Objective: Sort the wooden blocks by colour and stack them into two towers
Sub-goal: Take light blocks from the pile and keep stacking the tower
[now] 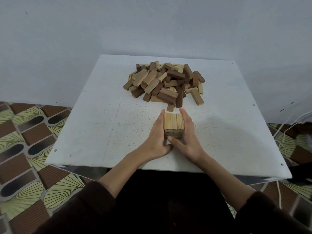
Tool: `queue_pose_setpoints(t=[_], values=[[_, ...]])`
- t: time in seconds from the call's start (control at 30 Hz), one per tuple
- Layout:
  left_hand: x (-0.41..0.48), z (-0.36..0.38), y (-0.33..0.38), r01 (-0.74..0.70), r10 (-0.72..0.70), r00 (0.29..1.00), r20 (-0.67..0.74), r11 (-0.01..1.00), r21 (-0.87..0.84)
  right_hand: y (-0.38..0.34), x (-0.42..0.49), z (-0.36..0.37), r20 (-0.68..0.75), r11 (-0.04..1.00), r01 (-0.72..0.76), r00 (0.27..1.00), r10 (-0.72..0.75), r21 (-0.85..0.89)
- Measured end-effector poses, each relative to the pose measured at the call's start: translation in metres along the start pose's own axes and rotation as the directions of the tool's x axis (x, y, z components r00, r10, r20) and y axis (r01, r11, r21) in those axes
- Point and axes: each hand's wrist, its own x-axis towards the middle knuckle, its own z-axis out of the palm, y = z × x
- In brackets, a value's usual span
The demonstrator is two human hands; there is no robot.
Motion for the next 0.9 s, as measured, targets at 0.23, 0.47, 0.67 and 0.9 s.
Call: queue_pose_setpoints(t=[0.23, 0.47, 0.67, 0.9], values=[[-0.001, 0.0, 0.001, -0.014, 0.014, 1.0, 0.018, 1.0, -0.004, 0.0, 0.0, 0.001, 0.001, 1.0, 0.005, 1.0, -0.005, 0.001], [-0.002, -0.009, -0.003, -0.011, 0.012, 1.0, 0.007, 0.99, -0.142, 0.003, 0.0, -0.007, -0.009, 0.997, 0.002, 1.0, -0.001, 0.076], [0.003, -0.029, 0.004, -0.056, 0.051, 0.998, -0.03, 0.979, -0.197, -0.001, 0.012, -0.036, 0.029, 0.995, 0.005, 1.0, -0.008, 0.097], [0.011, -0.031, 0.008, -0.056, 0.051, 0.998, -0.028, 0.975, -0.214, 0.0, 0.026, -0.041, 0.108, 0.995, 0.082, 0.991, -0.076, -0.052]])
